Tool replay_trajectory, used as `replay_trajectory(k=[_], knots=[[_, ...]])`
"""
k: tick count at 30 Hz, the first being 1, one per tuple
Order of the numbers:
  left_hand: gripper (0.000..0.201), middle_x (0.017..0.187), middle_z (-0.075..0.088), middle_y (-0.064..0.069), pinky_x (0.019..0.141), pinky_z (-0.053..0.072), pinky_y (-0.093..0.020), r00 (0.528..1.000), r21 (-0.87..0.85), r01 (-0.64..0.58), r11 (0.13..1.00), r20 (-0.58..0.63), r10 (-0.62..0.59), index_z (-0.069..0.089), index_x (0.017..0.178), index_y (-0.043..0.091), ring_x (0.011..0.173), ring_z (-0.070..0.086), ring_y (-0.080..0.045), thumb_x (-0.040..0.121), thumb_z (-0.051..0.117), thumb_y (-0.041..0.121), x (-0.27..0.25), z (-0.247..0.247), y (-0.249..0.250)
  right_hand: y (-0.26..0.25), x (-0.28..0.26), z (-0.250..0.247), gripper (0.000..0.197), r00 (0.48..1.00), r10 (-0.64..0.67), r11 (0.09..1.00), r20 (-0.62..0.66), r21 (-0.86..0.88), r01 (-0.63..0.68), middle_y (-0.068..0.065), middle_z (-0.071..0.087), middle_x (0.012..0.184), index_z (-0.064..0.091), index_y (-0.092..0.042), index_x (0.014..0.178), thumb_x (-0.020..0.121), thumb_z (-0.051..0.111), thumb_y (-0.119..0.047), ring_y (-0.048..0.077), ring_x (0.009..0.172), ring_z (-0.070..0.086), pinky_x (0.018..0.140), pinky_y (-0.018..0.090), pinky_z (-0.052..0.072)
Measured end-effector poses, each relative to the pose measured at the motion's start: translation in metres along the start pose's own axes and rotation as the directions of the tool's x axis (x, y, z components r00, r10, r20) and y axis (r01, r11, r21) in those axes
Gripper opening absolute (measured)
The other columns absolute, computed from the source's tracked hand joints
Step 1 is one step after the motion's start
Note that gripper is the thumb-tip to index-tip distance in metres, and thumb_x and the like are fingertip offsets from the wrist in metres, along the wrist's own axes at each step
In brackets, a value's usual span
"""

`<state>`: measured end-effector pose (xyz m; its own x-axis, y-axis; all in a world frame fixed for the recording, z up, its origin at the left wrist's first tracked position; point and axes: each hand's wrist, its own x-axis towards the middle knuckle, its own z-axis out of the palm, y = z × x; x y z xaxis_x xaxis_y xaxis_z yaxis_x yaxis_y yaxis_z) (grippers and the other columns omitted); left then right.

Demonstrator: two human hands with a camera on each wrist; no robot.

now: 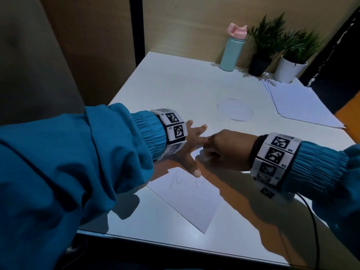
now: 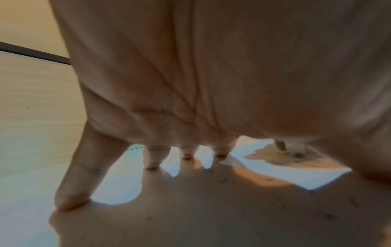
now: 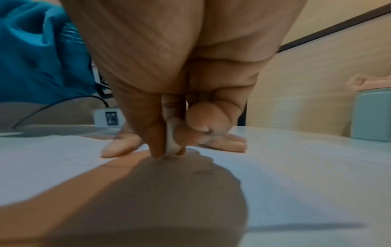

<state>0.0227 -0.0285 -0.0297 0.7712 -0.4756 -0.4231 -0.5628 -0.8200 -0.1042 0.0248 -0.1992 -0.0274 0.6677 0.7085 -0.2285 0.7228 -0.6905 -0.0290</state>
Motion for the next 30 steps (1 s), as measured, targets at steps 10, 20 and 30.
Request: replay_trajectory(k=[10, 20, 30], knots=[[0.130, 0.164, -0.017, 0.004, 0.115, 0.005, -0.062, 1.000, 0.004, 0.026, 1.000, 0.005, -0.026, -0.013, 0.155, 0.033, 0.150, -0.008, -0.034, 0.058, 0.047, 0.095, 0.006, 0.005, -0.005, -0.017, -0.001, -0.016, 0.036, 0.989, 0.079, 0.994, 0.122, -0.082, -0.069, -0.001, 0.060, 0.076, 0.048, -0.024, 0.066, 0.094, 0.038, -0.043, 0.021, 0.072, 0.060, 0.076, 0.034, 0.052], [0.131, 0.164, -0.016, 0.004, 0.116, 0.005, -0.059, 1.000, -0.028, 0.025, 0.999, -0.006, -0.025, -0.012, 0.155, 0.034, 0.150, -0.008, -0.035, 0.056, 0.050, 0.094, 0.009, 0.009, -0.007, -0.027, 0.000, -0.012, 0.032, 0.991, 0.113, 0.993, 0.073, -0.047, -0.110, -0.001, 0.062, 0.075, 0.059, -0.015, 0.078, 0.093, 0.040, -0.036, 0.019, 0.072, 0.060, 0.077, 0.034, 0.051], [0.130, 0.164, -0.015, 0.003, 0.116, 0.004, -0.059, 1.000, -0.018, 0.022, 1.000, -0.007, -0.022, -0.013, 0.155, 0.034, 0.150, -0.007, -0.035, 0.058, 0.050, 0.094, 0.006, 0.006, -0.005, -0.026, 0.007, -0.019, 0.027, 0.957, 0.146, 0.989, 0.252, -0.061, -0.135, 0.002, 0.057, 0.081, 0.055, -0.017, 0.080, 0.097, 0.044, -0.034, 0.022, 0.081, 0.054, 0.080, 0.030, 0.043]])
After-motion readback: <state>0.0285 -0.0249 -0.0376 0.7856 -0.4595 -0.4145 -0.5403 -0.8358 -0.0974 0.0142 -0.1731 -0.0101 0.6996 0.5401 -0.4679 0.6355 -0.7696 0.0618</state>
